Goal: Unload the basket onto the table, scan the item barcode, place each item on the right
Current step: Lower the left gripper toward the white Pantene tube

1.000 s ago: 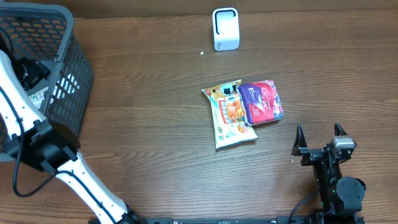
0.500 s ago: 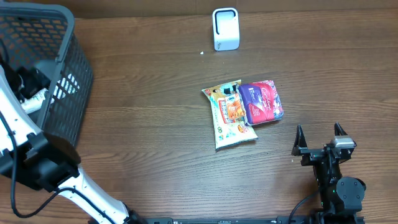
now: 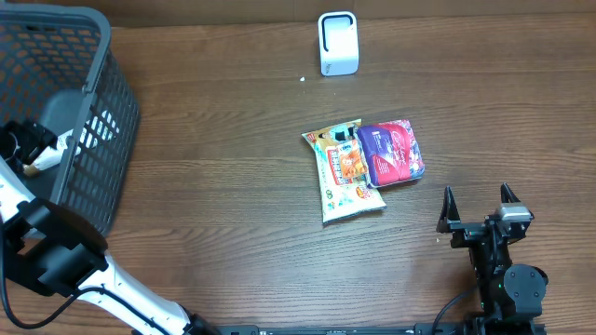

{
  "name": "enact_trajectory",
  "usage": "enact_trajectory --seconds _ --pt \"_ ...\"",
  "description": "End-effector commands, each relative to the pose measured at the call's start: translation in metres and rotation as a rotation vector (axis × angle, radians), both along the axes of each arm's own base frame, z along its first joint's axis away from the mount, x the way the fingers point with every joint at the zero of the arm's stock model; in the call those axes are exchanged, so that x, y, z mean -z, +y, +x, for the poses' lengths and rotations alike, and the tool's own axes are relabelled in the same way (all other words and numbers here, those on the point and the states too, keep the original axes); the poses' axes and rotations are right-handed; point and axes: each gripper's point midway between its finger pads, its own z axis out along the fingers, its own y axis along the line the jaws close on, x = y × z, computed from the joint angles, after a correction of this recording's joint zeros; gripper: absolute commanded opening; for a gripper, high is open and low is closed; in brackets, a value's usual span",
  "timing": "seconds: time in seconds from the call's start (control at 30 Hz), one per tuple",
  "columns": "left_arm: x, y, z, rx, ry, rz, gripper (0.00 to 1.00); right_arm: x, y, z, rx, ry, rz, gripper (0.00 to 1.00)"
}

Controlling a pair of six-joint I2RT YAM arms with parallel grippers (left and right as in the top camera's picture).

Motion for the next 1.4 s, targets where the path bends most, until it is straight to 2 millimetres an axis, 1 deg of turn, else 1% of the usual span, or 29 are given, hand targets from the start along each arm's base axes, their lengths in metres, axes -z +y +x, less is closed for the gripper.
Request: enact_trajectory --seconds 0.0,0.03,0.13,0.2,0.33,0.47,0.63,0.73,0.93,1.03,1.23,1.37 --pt "0.003 -0.011 0.027 0.037 -0.081 -0.031 0.98 0.001 -0.002 0.0 0.011 -0.006 -0.004 1.0" --pt "0.004 -0.01 0.033 0.046 -0.091 -0.015 0.96 0.001 -0.002 0.0 0.011 -0.006 -0.004 1.0" --pt "0.009 -0.011 0.051 0.074 -0.119 0.012 0.95 0.001 -0.002 0.0 0.011 -0.006 -0.004 1.0" --pt "0.019 -0.011 0.065 0.092 -0.136 0.033 0.95 0.001 -0.002 0.0 0.011 -0.006 -0.004 1.0" --pt "0.031 -0.003 0.079 0.091 -0.144 0.106 0.98 0.001 -0.002 0.0 0.011 -0.006 -0.004 1.0" --pt "0.038 0.005 0.09 0.092 -0.175 0.15 0.98 0.001 -0.002 0.0 0.011 -0.006 -0.004 1.0" --pt "0.043 0.02 0.097 0.077 -0.194 0.224 0.98 0.001 -0.002 0.0 0.011 -0.006 -0.004 1.0" --pt "0.049 0.023 0.101 0.076 -0.211 0.239 0.96 0.001 -0.002 0.0 0.011 -0.006 -0.004 1.0" --pt "0.071 0.026 0.106 0.076 -0.236 0.257 0.87 0.001 -0.002 0.0 0.011 -0.006 -0.004 1.0" --pt "0.079 0.027 0.106 0.076 -0.242 0.263 0.88 0.001 -0.002 0.0 0.011 -0.006 -0.004 1.0" --pt "0.088 0.026 0.106 0.118 -0.233 0.276 0.88 0.001 -0.002 0.0 0.011 -0.006 -0.004 1.0" --pt "0.097 0.025 0.104 0.132 -0.224 0.275 0.9 0.001 -0.002 0.0 0.011 -0.006 -0.004 1.0"
